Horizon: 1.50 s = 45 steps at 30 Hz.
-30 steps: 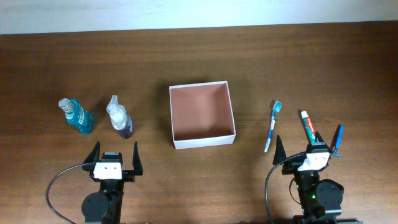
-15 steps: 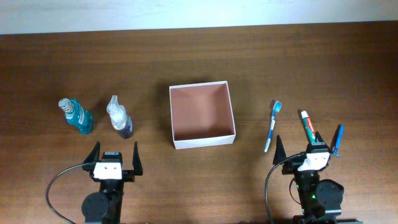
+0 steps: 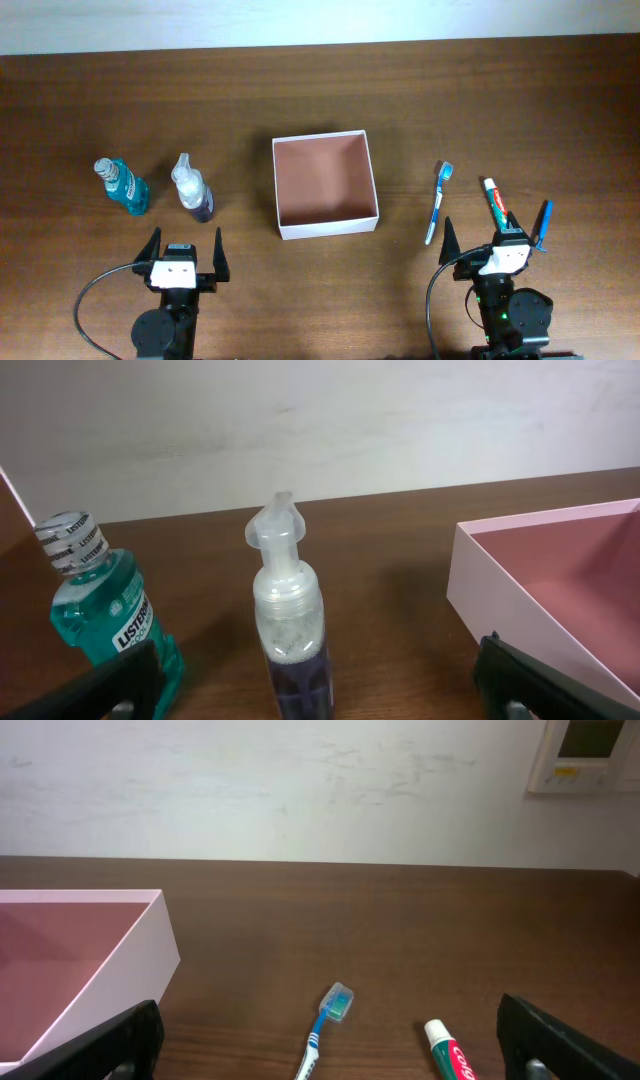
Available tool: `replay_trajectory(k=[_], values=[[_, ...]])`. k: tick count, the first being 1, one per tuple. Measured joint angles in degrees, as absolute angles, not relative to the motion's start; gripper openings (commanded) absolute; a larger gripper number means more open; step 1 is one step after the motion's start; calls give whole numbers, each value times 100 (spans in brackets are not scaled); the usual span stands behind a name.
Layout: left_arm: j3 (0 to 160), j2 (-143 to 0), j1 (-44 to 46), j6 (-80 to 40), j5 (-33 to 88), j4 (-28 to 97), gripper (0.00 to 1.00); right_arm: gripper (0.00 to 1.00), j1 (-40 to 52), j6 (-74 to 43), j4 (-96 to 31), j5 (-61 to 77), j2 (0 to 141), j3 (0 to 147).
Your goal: Pack container
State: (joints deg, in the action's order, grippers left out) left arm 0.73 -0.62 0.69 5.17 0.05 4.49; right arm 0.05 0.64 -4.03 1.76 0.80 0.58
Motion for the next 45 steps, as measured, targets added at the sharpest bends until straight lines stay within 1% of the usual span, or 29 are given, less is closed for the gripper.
replay_trajectory(k=[17, 23, 26, 29, 35, 41, 45], values=[[73, -62, 69, 517, 5, 449, 99, 99, 5, 56, -390, 187, 80, 58], [75, -62, 69, 333, 5, 456, 99, 99, 5, -200, -436, 200, 80, 60], [158, -71, 69, 91, 5, 613, 100, 99, 5, -283, -720, 198, 80, 178], [486, -252, 69, -32, 5, 932, 99, 99, 5, -311, -1525, 220, 119, 567], [1859, -1402, 69, -123, 8, 1516, 99, 99, 5, -349, -2482, 246, 810, 1603], [3691, -3328, 69, -141, 19, 2571, 99, 99, 5, -438, -3599, 261, 2445, 3328], [5236, -4751, 69, -158, 23, 3721, 99, 98, 5, -451, -4755, 263, 3776, 4692]])
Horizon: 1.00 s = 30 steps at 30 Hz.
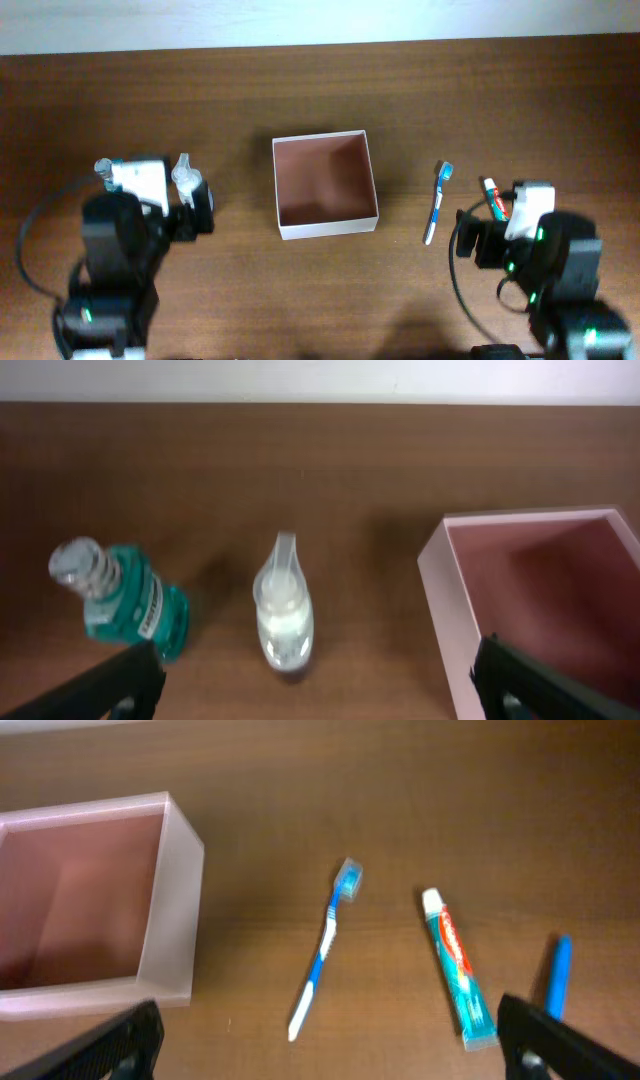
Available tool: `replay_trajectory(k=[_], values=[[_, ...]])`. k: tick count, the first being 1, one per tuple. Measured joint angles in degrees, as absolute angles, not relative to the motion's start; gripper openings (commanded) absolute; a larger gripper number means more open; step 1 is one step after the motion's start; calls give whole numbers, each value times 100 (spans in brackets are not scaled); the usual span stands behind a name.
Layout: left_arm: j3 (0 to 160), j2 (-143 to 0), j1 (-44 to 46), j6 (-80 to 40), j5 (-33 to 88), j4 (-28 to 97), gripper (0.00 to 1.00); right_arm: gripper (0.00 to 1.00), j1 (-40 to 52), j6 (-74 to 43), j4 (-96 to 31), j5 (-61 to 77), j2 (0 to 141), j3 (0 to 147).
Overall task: Pack container
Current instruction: 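Reach the left gripper to the clear pump bottle and grasp it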
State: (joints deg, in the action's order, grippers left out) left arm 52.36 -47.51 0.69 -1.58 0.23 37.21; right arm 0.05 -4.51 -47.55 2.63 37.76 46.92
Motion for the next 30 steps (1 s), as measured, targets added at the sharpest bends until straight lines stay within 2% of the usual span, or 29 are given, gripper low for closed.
replay_trajectory(k=[5, 9, 17, 30], values=[[7011, -6139, 69, -158, 49, 5677, 100, 99, 5, -454, -6593, 263, 5481, 6611], [7367, -6788, 69, -158, 67, 6320, 99, 99, 5, -456, -7448, 263, 6377, 7592], [7609, -7649, 21, -158, 71, 6386, 99, 99, 5, -454, -7631, 222, 7067, 7854], [8796, -9633, -342, -156, 69, 6407, 98, 99, 5, -451, -7651, 128, 7159, 7856]])
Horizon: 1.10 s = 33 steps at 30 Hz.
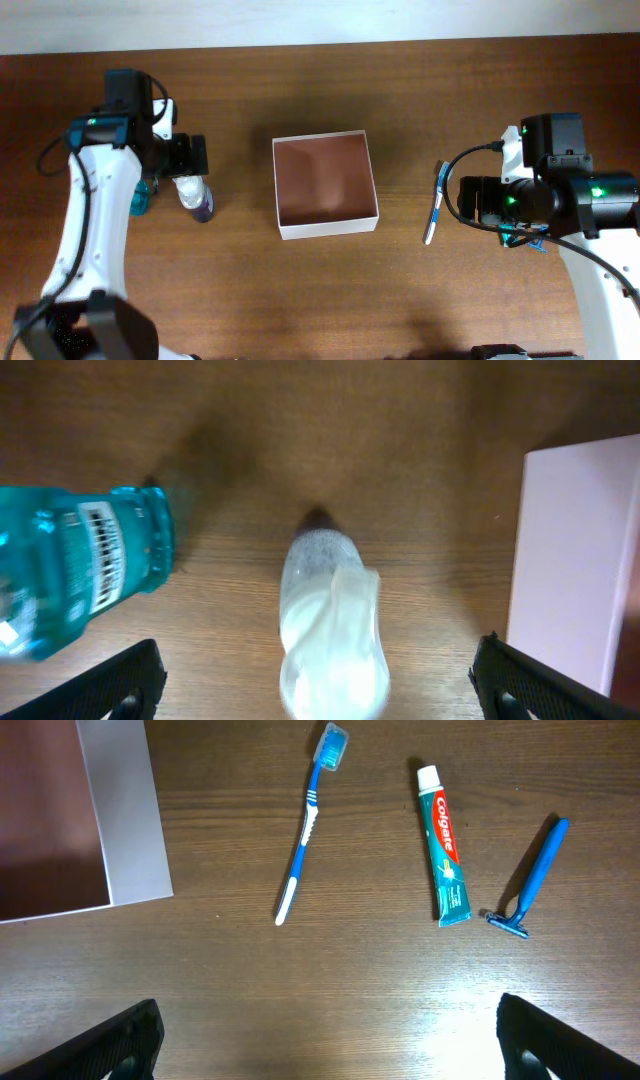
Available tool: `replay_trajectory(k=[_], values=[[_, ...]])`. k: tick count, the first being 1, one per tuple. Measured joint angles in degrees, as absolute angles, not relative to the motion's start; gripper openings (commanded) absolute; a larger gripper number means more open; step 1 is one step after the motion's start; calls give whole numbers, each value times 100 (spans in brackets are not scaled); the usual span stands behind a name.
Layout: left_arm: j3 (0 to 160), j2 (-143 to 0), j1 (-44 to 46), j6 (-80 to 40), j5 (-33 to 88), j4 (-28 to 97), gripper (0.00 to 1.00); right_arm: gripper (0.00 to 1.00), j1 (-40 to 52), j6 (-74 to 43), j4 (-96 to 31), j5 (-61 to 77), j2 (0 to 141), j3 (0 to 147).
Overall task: Pack container
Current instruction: 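Reach the left gripper to the clear pump bottle and grasp it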
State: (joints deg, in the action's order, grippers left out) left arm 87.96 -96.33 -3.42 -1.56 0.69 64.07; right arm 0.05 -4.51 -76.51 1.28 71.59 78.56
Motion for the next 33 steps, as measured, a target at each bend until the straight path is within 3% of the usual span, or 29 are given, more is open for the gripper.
replay_trajectory(k=[2, 3, 6, 12, 22, 29, 33], values=[[8799, -9826, -340, -156, 69, 6412, 93, 99, 5, -451, -7651, 128, 7159, 7856], [8799, -9911, -340, -156, 71, 6410, 82, 99, 5, -454, -7649, 128, 7159, 7856], [8799, -10084, -340, -158, 69, 6410, 67, 99, 5, -451, -7649, 128, 7159, 7856], [8799, -10110, -340, -156, 69, 6412, 43, 99, 5, -451, -7651, 126, 7159, 7856], [8799, -10110, -340, -152, 69, 6414, 30, 99, 5, -454, -7651, 126, 7159, 7856], [8799, -10112, -340, -154, 69, 6464, 1, 99, 5, -451, -7651, 123, 7159, 7856], [8799, -10112, -340, -154, 69, 6497, 0, 99, 5, -454, -7651, 69, 7159, 7856]])
